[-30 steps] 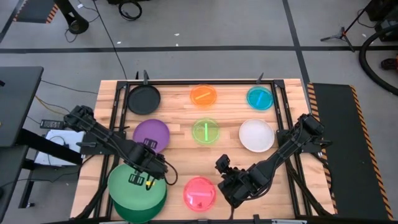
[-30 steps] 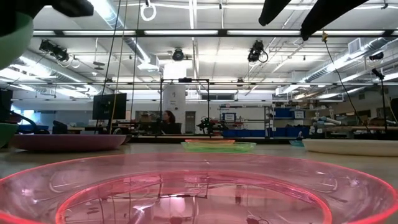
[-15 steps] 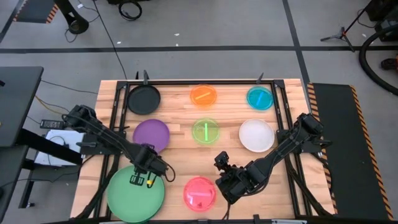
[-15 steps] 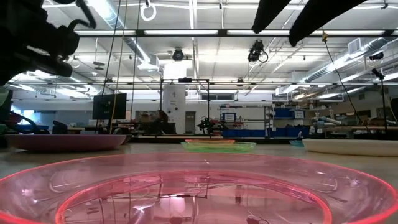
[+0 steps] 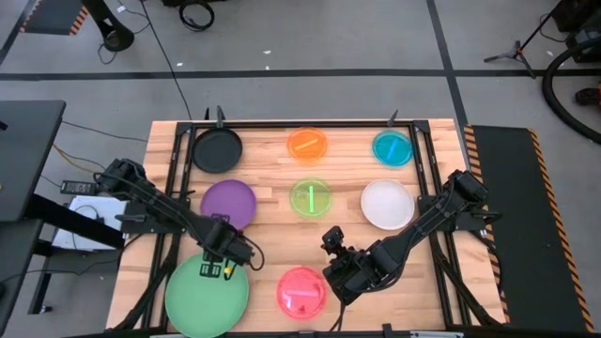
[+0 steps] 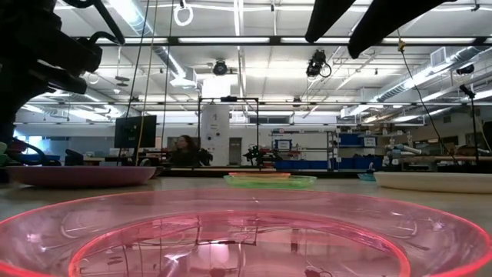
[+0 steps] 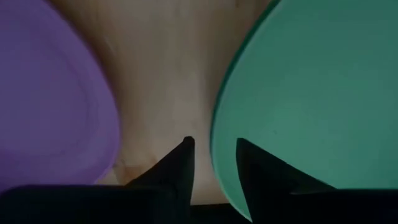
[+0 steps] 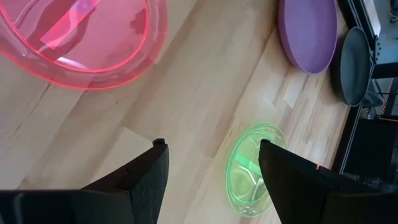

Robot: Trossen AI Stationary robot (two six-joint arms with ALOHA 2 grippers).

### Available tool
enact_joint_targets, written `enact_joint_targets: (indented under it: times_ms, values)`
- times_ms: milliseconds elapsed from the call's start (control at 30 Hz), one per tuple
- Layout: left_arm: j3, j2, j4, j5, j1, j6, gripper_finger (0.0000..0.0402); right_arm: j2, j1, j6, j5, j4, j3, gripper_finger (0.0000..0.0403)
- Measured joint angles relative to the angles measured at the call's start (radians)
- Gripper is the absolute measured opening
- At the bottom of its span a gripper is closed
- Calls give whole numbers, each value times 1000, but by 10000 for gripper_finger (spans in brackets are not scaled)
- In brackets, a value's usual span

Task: Stack plastic plates
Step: Stack the purple plate on top of the green plate

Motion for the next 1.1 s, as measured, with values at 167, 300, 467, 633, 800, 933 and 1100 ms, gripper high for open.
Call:
enact_joint_targets:
  times_ms: [167,300,467,633,800,933,1100]
  values:
    - [59,0,-31,60,-8,-26,138,0,-1,0,-1,0,0,255]
    - [131,-8,-43,8,-14,-12,137,0,-4,1,-2,0,0,255]
    - [101,-60,48,-171,-5,1,129,0,-16,159,-52,0,0,250]
    - [-34,-134,266,-223,30,-24,126,0,-21,270,-117,29,-42,244]
    - [-139,-155,363,-407,53,-49,126,-1,-14,225,-129,48,-96,243]
    - [-189,-156,369,-540,79,-188,128,-1,-17,218,-125,59,-112,243]
    - [-228,-156,367,-538,101,-285,134,-1,-27,217,-125,86,-112,242]
